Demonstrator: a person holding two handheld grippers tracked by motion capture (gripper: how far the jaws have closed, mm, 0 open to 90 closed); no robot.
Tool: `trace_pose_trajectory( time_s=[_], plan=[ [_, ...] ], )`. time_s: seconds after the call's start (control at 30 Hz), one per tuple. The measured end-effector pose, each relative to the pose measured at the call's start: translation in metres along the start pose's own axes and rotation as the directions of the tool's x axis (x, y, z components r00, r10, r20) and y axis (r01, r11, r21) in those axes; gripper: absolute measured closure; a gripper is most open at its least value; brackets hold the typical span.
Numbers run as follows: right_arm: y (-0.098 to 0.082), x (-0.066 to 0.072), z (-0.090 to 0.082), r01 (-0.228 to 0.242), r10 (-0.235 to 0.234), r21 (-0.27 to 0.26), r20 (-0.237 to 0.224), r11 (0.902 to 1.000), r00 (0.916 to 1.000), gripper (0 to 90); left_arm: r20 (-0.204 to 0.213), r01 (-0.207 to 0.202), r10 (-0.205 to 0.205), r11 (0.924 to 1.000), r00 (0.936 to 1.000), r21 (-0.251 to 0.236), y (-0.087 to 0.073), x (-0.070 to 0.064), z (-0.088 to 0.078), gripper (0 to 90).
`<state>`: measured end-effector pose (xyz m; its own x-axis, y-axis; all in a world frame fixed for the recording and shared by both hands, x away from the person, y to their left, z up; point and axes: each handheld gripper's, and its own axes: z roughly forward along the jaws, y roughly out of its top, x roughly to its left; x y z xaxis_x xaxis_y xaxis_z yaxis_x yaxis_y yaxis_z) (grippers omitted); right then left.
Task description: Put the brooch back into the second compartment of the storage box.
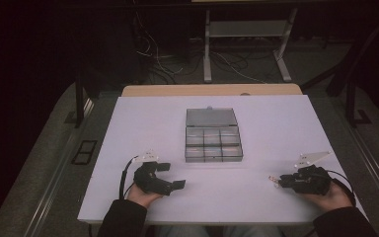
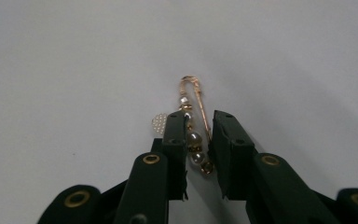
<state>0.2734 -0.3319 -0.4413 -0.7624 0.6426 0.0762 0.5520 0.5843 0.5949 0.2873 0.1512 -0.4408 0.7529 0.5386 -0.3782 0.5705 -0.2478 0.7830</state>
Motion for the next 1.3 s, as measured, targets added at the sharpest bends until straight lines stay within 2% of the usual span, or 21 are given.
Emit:
trace_pose_trajectory(
  time_s=[0.07,0.13,0.37,0.53,0.7,1.03,1.3],
  plan=[
    [0.001,0.002,0.0,0.006,-0.007,0.008,0.021,0.9999,0.9998,80.2,0.0,-0.005,0.005,0.9999,1.0,-0.009,0.0,0.0,-0.001,0.0],
    [0.001,0.001,0.0,-0.008,0.008,0.007,0.012,0.9999,0.9999,80.8,-0.004,-0.007,0.007,0.9999,1.0,-0.01,0.0,0.0,-0.001,0.0],
    [0.0,-0.004,-0.001,-0.062,0.061,-0.003,-0.03,0.9981,0.9977,81.5,-0.008,-0.012,0.012,0.9998,0.9999,-0.016,0.001,0.0,-0.003,0.0],
    [-0.002,-0.008,-0.001,-0.101,0.1,-0.008,-0.071,0.9949,0.9924,81.6,-0.025,-0.041,0.04,0.9984,0.9989,-0.039,0.002,-0.002,-0.007,0.0],
    [-0.002,-0.01,-0.003,-0.14,0.138,-0.013,-0.106,0.99,0.9848,81.7,-0.029,-0.046,0.045,0.9975,0.9986,-0.054,0.002,-0.002,-0.01,0.0],
    [0.0,-0.009,-0.004,-0.16,0.157,-0.017,-0.14,0.9869,0.9777,81.6,-0.031,-0.04,0.038,0.9969,0.9988,-0.067,0.002,-0.002,-0.013,0.0],
    [0.007,-0.008,-0.01,-0.155,0.148,-0.032,-0.159,0.9874,0.9761,81.6,-0.035,-0.043,0.041,0.9961,0.9986,-0.077,0.002,-0.002,-0.015,0.0]
  ],
)
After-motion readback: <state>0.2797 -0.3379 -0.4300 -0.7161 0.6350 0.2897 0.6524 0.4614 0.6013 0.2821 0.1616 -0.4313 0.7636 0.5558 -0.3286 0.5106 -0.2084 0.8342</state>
